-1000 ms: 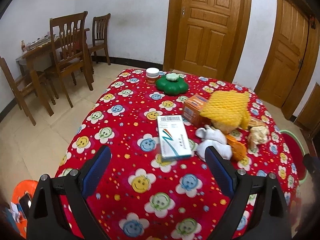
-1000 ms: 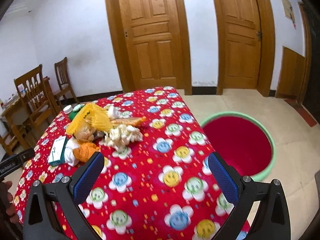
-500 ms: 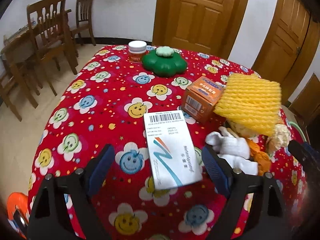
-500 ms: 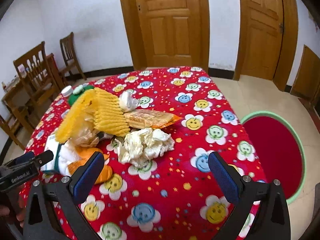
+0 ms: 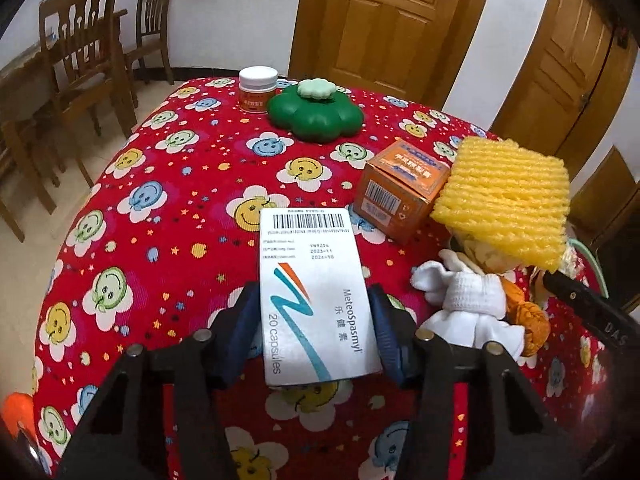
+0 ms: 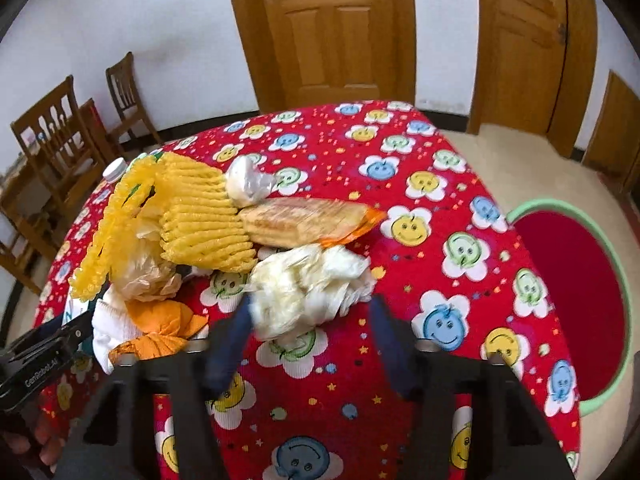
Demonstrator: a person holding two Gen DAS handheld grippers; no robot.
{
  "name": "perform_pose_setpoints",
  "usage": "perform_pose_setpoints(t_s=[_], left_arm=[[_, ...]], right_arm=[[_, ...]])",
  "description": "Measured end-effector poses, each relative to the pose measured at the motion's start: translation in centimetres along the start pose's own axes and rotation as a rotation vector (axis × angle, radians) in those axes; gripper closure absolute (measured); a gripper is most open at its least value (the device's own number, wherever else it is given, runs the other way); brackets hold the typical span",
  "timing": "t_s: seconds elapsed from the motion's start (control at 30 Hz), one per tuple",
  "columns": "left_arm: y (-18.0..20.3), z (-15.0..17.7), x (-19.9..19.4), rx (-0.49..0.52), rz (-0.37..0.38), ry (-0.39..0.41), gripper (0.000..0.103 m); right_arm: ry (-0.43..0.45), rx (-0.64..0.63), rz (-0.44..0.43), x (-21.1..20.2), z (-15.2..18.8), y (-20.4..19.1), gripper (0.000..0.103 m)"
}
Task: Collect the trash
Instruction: 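Grasp the white medicine box with the left tool while the right tool grasps the crumpled white tissue, then carry both items over the red bin and open both tools to drop them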
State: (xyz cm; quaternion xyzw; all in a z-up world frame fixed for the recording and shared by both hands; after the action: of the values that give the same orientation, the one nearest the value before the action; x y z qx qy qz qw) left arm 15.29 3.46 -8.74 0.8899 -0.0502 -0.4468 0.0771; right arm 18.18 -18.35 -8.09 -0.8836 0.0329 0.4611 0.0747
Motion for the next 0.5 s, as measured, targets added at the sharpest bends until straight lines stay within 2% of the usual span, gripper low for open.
perform_pose_setpoints(t_s=[0.1, 0.33, 0.5], left_arm=[[0.1, 0.0, -0.9, -0.022, 0.025, 0.017, 0.048], [1.5, -0.1, -3.9, -0.024, 0.042, 0.062, 0.048], [2.9, -0.1, -6.1, 0.003, 0.051, 0.095, 0.048]], right_arm=[[0.015, -0.025, -0.022, -0.6, 0.2, -0.2, 0.075], [0.057, -0.042, -0.083, -3.1, 0.5, 0.2, 0.087], [0.096, -0.048, -0.112, -5.5, 1.0, 0.7, 0.091]])
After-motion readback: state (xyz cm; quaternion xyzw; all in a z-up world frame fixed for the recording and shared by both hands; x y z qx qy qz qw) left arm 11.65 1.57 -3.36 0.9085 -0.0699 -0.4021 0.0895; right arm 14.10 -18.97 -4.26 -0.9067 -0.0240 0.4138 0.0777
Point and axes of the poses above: each gripper's, at about its wrist camera, not at the fingertips, and x roughly the way its jaws point, y to its right, z to its underside, the point moved 2 cm from there along x, roughly the way its jaws point
